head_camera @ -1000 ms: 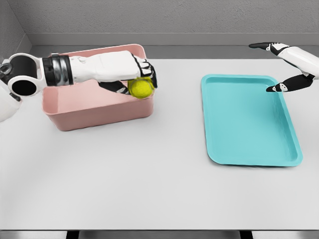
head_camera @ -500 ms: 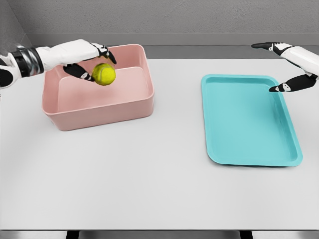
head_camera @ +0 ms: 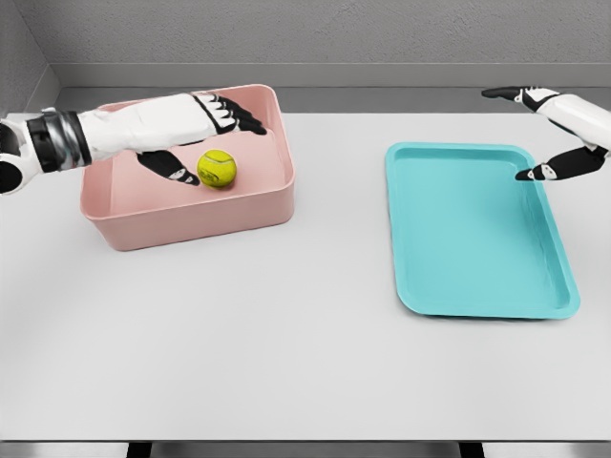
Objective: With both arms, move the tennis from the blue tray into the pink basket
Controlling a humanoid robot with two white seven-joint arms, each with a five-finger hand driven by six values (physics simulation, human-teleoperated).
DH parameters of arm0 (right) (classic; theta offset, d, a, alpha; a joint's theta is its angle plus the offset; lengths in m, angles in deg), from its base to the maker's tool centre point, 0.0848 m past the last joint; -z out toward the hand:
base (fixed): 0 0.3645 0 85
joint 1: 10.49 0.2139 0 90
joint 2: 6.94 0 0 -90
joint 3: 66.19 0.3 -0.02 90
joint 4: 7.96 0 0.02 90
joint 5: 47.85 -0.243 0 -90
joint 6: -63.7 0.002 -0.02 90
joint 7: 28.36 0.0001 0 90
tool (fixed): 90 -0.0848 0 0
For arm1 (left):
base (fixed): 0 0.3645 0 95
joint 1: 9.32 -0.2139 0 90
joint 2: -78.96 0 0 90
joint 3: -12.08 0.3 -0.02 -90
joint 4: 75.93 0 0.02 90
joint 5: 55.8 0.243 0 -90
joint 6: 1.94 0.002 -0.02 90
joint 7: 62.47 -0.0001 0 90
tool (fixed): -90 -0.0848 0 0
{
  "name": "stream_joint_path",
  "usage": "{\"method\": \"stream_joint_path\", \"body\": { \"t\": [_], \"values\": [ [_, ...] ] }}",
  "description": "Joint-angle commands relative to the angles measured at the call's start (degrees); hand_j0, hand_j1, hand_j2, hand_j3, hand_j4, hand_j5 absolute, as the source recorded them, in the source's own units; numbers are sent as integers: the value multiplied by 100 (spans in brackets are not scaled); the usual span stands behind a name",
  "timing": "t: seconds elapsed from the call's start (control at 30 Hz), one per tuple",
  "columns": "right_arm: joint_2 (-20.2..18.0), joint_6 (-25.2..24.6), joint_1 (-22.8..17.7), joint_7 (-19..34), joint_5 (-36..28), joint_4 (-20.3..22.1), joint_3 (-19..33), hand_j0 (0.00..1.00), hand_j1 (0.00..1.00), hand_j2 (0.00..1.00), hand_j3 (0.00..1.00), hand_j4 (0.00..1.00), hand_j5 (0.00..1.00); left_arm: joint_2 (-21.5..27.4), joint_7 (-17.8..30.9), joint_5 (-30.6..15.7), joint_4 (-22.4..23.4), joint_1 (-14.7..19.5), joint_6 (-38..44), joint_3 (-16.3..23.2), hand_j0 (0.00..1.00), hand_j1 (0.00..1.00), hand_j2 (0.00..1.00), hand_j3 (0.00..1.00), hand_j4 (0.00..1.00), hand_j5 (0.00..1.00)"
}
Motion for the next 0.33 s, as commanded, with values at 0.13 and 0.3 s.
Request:
{"method": "stream_joint_path", "body": {
  "t": [0.13,0.3],
  "values": [
    [-8,-17,-9,-3,-45,7,1,100,100,100,100,100,100,73,5,-77,-861,-386,11,73,100,100,100,100,100,100],
    [-8,-17,-9,-3,-45,7,1,100,100,100,100,100,100,64,5,-77,-852,-422,11,196,100,100,100,100,100,100]
  ]
}}
